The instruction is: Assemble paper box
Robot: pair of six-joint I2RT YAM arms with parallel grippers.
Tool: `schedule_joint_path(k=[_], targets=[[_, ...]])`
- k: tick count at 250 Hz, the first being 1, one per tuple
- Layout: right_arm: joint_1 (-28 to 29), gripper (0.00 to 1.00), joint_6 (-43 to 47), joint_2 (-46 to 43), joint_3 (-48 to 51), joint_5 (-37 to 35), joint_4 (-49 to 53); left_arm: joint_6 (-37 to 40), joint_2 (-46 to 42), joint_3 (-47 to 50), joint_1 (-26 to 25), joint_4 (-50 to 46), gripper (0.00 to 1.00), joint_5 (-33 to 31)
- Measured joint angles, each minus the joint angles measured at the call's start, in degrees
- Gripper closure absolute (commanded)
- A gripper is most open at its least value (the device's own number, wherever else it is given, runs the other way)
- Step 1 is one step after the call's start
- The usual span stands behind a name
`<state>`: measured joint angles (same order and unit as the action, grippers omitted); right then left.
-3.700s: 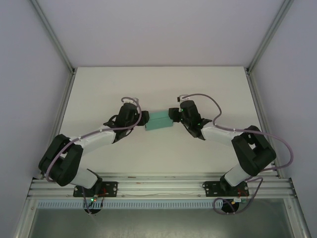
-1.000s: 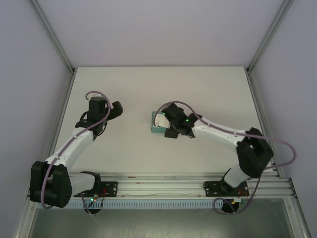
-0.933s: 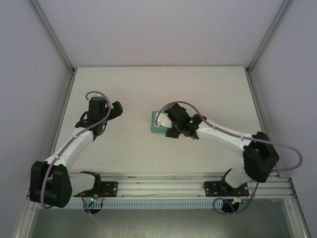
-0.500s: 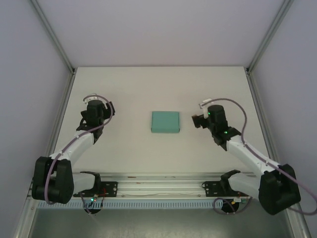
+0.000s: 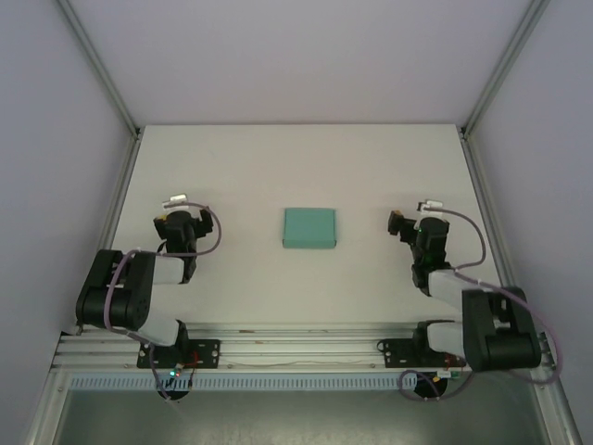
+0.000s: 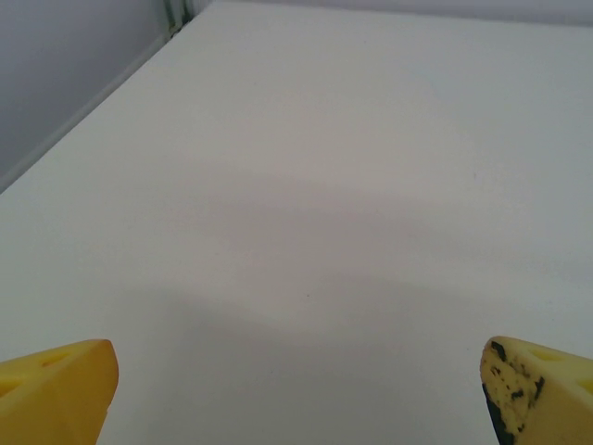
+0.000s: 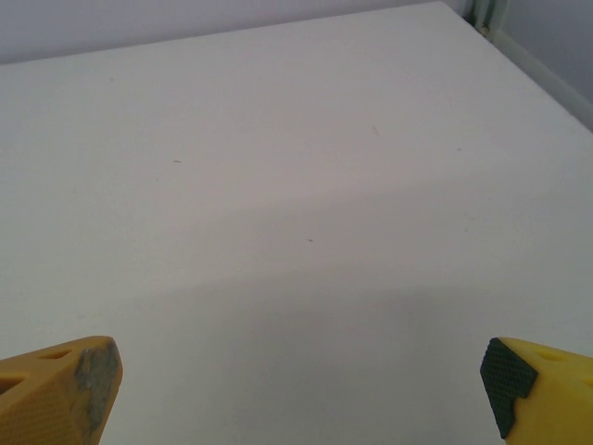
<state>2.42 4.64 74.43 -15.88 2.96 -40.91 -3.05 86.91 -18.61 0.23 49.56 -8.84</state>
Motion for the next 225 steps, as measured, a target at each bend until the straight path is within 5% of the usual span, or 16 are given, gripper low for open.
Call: schedule_joint_path(k=[38,225], targets=[[-1.6,0.00,-1.7,12.0,-2.1,0.1,-5.7,0.2,0.2,0.1,0.3,3.9,0.00,1.2],[-4.3,0.00,-6.1,12.2,-6.1,-0.6,-6.3,0.2,0.1,0.1,0.3,5.5,0.00,1.6]])
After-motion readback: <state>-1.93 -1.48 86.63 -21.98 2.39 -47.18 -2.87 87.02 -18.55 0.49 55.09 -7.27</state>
